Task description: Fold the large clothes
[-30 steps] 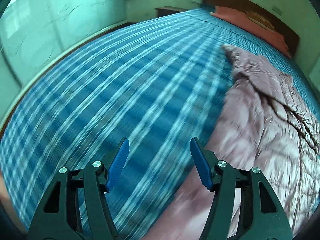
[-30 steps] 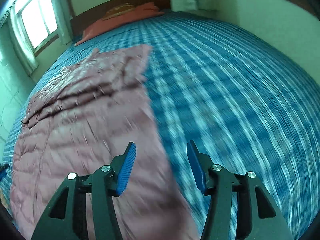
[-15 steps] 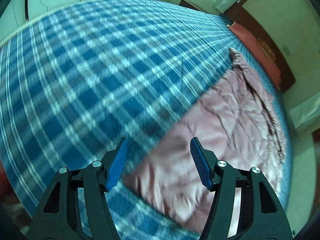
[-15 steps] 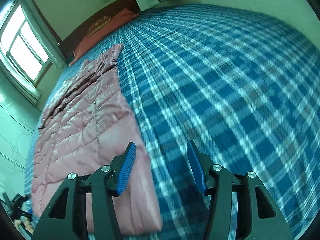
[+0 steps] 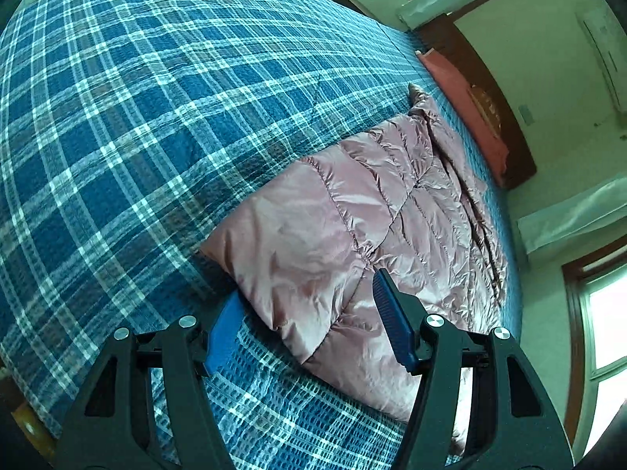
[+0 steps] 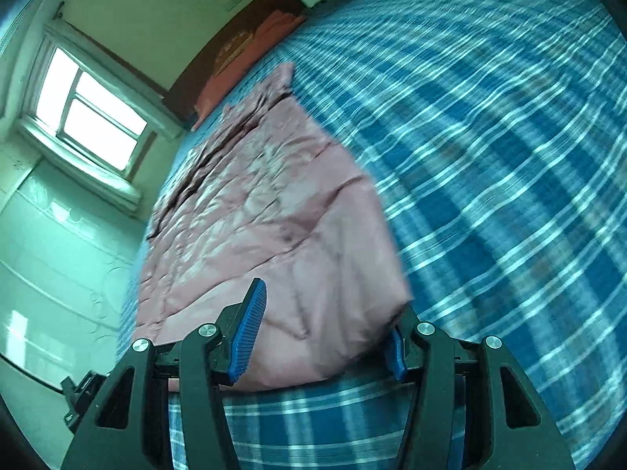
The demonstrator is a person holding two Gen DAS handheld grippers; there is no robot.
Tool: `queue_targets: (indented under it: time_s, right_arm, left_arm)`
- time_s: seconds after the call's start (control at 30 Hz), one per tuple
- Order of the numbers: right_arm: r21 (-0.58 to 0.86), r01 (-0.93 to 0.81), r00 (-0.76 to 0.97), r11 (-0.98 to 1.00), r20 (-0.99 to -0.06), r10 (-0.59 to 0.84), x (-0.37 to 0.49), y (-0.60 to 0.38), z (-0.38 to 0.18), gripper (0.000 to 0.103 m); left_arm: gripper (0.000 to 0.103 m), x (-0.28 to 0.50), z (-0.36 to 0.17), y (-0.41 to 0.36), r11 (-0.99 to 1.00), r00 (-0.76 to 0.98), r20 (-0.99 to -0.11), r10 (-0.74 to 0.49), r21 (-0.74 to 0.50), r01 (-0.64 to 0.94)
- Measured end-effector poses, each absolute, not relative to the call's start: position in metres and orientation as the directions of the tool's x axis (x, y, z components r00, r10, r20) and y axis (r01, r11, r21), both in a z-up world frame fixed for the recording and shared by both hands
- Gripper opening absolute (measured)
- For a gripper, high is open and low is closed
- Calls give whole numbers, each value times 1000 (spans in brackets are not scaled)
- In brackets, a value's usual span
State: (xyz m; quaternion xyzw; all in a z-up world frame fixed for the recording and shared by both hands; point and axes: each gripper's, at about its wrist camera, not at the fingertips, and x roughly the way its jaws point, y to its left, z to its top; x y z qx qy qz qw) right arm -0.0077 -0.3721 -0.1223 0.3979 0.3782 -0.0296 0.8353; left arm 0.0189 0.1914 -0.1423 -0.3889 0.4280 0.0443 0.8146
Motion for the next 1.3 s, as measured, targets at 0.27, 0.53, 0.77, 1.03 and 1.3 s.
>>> queue_targets:
  time_s: [0.27,0.53,0.77,1.03,1.3]
  right_arm:
    - [666,363,741,652,-631,231,2,-374,-127,52]
    - [650,362,735,668,-640,225,6,-373,-131,27]
    - [652,355,738,670,-635,227,9,-372,-131,17]
    - [680,321,765,659,-596,242,6,-372,-122,10]
    - [719,261,793,644,-540,282,-9,-371,-102,10]
  left_arm:
    - [63,37,-149,186,696,649,-708,-280,-615,-371]
    - [54,39,-153,179,706,645,-695,-318,-628,-328]
    - [15,53,-158,180,708,638,-696,-329,-629,-321]
    - [5,48,-136,184,712,691,-630,-355,-661,-237]
    - [5,31,-107,187,729,723,-578,-378,-667,-152]
